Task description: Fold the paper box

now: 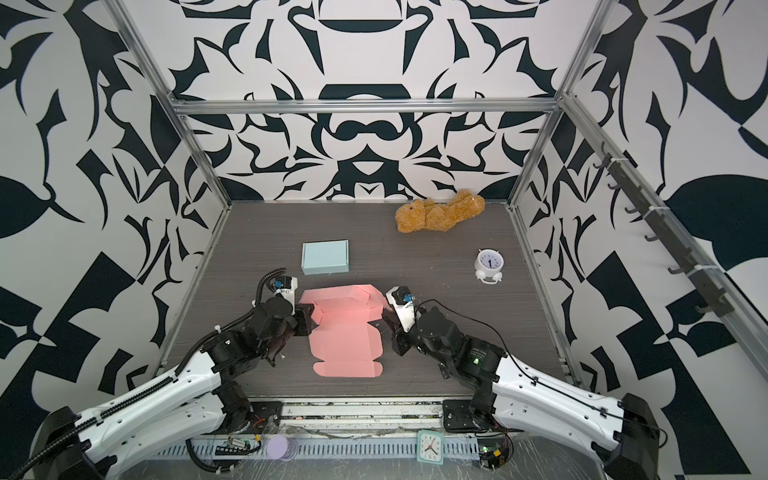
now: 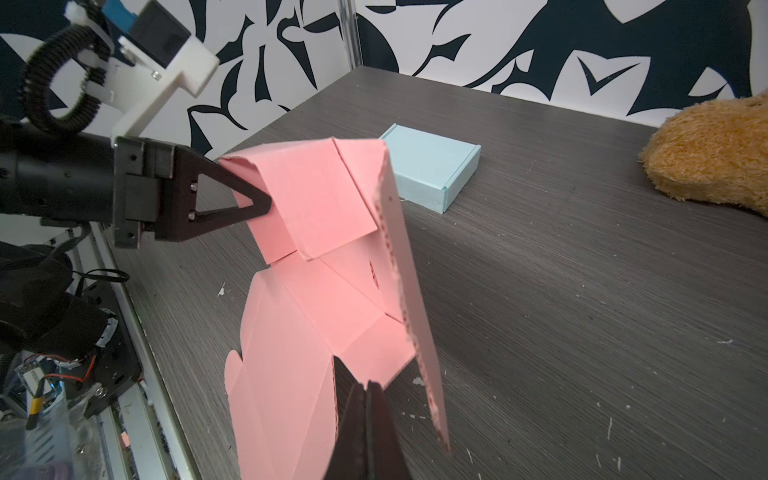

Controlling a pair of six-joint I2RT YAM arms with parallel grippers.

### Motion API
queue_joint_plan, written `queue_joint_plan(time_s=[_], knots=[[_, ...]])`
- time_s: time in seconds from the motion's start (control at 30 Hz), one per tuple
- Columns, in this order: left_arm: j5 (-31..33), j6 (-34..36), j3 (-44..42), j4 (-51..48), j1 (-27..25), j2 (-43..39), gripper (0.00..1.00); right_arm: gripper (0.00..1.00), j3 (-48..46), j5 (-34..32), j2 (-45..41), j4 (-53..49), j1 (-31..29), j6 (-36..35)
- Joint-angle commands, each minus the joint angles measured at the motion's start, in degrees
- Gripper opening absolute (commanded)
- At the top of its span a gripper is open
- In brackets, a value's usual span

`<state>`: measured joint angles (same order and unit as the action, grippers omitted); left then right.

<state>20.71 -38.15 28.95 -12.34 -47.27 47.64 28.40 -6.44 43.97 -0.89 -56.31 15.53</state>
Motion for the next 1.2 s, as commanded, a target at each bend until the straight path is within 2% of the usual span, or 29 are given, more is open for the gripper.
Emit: queue_joint_plan(time_s=[0.0, 0.37, 1.17], knots=[[-0.3, -1.2, 1.8, -0.7, 0.2, -0.8, 0.08, 0.0, -0.7, -0.2, 0.4, 4.2, 0.8, 1.7], [-0.9, -1.7, 2.1, 0.0, 0.2, -1.6, 0.08, 0.0, -3.8, 0.2, -2.7, 6.8, 2.0, 3.6], [-2.4, -2.8, 1.1, 1.6, 0.2, -0.8, 0.07, 0.0, -2.7, 4.7, 5.1, 14.7, 2.2, 5.2]])
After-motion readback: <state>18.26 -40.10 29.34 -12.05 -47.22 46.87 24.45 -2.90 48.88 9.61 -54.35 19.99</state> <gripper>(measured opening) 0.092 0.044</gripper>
